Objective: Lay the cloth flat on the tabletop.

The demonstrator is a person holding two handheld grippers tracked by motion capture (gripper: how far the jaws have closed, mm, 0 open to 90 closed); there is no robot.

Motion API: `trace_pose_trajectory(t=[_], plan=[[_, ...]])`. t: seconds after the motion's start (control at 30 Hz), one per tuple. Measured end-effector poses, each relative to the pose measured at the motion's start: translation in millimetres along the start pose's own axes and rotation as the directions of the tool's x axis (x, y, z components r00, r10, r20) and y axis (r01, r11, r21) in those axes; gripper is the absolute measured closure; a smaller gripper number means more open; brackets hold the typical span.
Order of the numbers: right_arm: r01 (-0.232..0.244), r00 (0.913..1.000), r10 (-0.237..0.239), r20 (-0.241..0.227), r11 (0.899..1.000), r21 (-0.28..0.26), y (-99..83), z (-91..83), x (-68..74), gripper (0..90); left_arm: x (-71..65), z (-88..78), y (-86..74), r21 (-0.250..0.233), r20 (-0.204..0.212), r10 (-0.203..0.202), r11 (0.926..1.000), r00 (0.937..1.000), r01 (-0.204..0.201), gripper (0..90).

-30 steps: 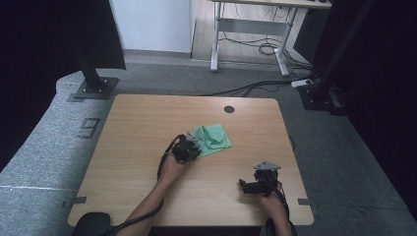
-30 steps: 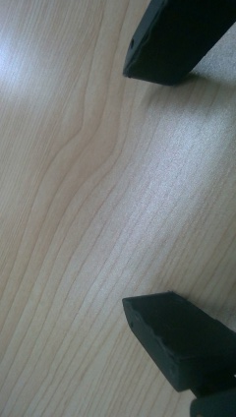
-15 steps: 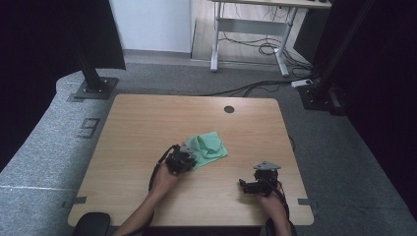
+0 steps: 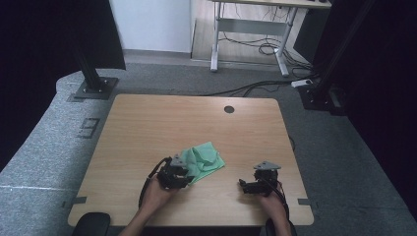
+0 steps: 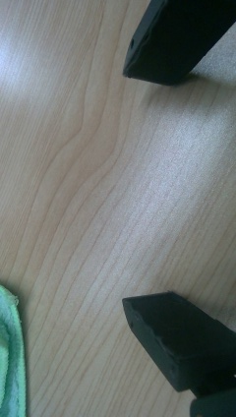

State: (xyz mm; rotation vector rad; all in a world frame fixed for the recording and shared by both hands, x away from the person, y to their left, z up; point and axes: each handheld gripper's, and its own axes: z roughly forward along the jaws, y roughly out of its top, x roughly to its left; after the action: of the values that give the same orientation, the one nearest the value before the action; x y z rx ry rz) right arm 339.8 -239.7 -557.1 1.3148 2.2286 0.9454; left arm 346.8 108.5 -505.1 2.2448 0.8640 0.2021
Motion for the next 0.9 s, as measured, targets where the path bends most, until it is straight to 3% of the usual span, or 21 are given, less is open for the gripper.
trace_pose_trajectory(t=[0.07, 0.1, 0.2, 0.33, 0.43, 0.53, 0.7, 0.83, 0.9], plan=[[0.0, 1.0, 0.0, 0.0, 1.0, 0.0, 0.0, 0.0, 0.0, 0.0, 0.8, -4.7, 7.0, -0.007, -0.004, 0.012, 0.9999, 0.9999, -0.012, 50.8], [0.0, 1.0, 0.0, 0.0, 1.0, 0.0, 0.0, 0.0, 0.0, 0.0, 2.1, -10.9, 22.7, -0.016, 0.008, 0.034, 0.9993, 0.9994, -0.034, 49.5], [0.0, 1.0, 0.0, 0.0, 1.0, 0.0, 0.0, 0.0, 0.0, 0.0, 2.7, -12.8, 47.1, -0.047, 0.051, 0.058, 0.9973, 0.997, -0.056, 46.7], [0.0, 1.0, 0.0, 0.001, 1.0, 0.0, 0.0, 0.1, 0.0, 0.0, 2.5, -2.1, 76.4, -0.046, 0.07, 0.114, 0.9927, 0.991, -0.111, 46.5], [0.001, 1.0, -0.001, 0.001, 1.0, -0.001, 0.0, 0.1, -0.2, 0.0, 2.7, 13.0, 89.7, -0.033, 0.088, 0.131, 0.9911, 0.9874, -0.129, 45.7], [0.001, 1.0, -0.001, 0.001, 1.0, -0.001, 0.0, 0.1, -0.2, 0.0, 2.4, 31.2, 93.0, 0.016, 0.076, 0.151, 0.9882, 0.9856, -0.153, 45.8], [0.002, 1.0, -0.002, 0.001, 1.0, -0.001, -0.1, 0.0, -0.2, 0.0, 5.9, 60.5, 82.7, 0.115, 0.047, 0.164, 0.979, 0.9853, -0.169, 46.4], [0.002, 1.0, -0.002, 0.0, 1.0, 0.0, 0.0, 0.0, -0.2, 0.0, 10.0, 72.7, 73.4, 0.183, 0.008, 0.184, 0.9661, 0.983, -0.182, 62.1], [0.002, 1.0, -0.002, 0.001, 1.0, 0.0, 0.0, 0.0, -0.1, 0.0, 12.3, 71.4, 72.0, 0.178, 0.001, 0.17, 0.9696, 0.9854, -0.168, 74.6]])
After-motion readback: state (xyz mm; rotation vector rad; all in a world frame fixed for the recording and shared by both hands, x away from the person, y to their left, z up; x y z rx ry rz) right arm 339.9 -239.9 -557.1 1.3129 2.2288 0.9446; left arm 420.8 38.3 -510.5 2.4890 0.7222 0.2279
